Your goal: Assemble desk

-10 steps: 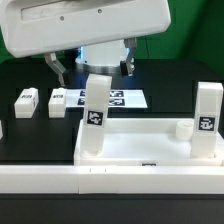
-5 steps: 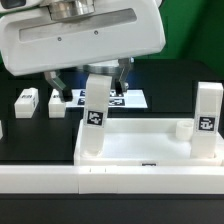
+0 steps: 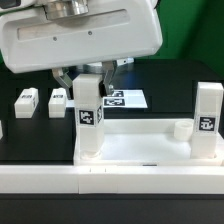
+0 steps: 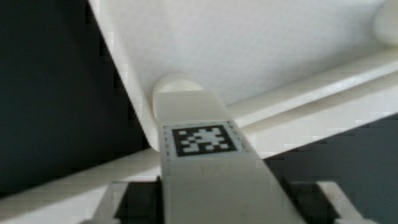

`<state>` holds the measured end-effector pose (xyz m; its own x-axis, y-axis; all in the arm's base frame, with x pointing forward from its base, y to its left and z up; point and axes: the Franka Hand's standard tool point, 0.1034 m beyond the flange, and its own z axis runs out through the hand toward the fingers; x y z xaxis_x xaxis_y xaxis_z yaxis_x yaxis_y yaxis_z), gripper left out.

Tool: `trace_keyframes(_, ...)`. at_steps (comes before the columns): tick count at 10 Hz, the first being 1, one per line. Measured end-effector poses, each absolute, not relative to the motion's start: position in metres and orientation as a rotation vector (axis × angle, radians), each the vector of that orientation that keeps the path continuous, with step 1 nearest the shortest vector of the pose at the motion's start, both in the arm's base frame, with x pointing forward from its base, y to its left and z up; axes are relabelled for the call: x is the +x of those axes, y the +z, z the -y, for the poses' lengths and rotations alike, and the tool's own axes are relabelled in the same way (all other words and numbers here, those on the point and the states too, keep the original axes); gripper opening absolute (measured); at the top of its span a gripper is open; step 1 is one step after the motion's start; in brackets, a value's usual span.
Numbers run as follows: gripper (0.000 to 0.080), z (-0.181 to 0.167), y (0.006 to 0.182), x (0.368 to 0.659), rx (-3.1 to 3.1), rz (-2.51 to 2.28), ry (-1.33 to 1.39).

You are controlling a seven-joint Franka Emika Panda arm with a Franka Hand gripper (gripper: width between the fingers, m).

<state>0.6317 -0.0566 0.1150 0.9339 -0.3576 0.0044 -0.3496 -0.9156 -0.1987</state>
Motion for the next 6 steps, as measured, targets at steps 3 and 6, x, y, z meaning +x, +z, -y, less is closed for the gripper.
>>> trace_keyframes(3,0.0313,0.0579,0.1127,0.6333,-2.721,-1.087,-0.061)
trace_keyframes(6,0.0313,0.0613,0.1114,0.6353,-2.351,-1.648,-0.018)
